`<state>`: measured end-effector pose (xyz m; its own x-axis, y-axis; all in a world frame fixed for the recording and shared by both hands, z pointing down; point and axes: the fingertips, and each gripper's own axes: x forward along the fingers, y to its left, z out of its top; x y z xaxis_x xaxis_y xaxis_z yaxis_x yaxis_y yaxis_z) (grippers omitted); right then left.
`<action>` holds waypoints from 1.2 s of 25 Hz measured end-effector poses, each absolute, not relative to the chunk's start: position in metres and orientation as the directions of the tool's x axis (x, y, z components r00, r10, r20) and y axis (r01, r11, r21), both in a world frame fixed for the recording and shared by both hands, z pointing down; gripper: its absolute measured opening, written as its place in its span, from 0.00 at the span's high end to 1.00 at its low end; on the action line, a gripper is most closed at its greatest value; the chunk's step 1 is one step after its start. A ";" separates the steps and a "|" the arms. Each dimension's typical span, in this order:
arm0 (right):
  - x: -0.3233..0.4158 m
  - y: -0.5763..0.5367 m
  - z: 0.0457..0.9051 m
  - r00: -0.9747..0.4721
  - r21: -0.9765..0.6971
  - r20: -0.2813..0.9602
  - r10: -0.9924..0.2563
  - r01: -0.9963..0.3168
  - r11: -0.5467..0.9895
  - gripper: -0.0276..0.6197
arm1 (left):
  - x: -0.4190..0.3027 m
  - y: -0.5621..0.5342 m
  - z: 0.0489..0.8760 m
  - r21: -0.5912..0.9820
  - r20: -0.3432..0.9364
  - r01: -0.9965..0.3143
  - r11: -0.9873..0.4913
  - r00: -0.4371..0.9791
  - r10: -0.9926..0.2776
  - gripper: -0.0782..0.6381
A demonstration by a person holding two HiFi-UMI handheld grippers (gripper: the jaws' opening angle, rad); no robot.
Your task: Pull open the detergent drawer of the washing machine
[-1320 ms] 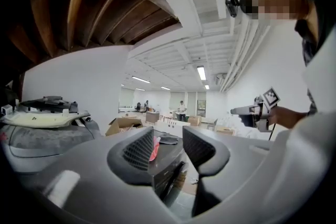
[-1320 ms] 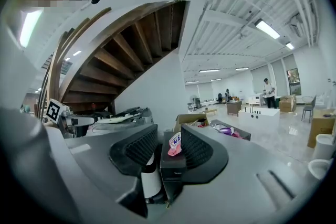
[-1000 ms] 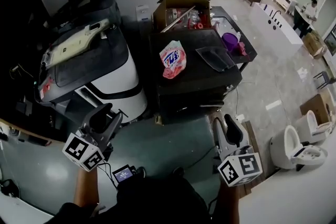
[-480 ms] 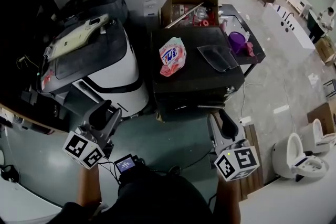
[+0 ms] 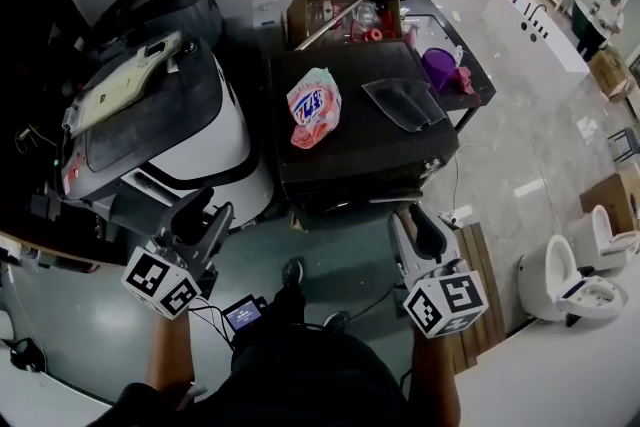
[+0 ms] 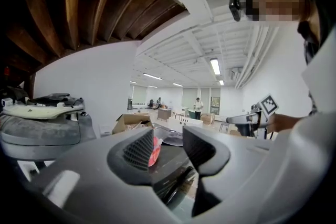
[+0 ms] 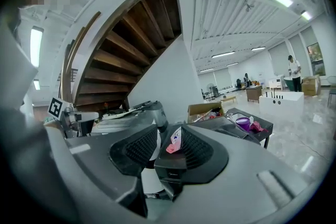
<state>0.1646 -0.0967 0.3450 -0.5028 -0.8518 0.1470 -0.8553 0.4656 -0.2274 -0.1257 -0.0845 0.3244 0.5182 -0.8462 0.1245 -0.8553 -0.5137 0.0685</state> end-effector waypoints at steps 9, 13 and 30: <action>0.136 -0.136 0.379 -0.489 -0.331 0.159 -0.858 -0.845 0.420 0.77 | -0.132 -0.151 0.338 0.049 0.136 -0.797 -0.602 0.603 -0.786 0.64; 0.117 -0.153 0.407 -0.512 -0.414 0.157 -0.845 -0.810 0.415 0.77 | -0.143 -0.164 0.353 0.065 0.169 -0.783 -0.618 0.619 -0.767 0.64; 0.065 -0.206 0.596 -0.605 -0.693 0.172 -0.778 -0.635 0.340 0.67 | -0.185 -0.184 0.412 0.111 0.295 -0.797 -0.593 0.597 -0.746 0.64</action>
<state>0.0653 -0.2060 0.5963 -0.6046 -0.7777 0.1722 -0.6351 0.3403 -0.6934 -0.1854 -0.1845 0.4123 0.5966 -0.7462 0.2954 -0.7972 -0.5933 0.1114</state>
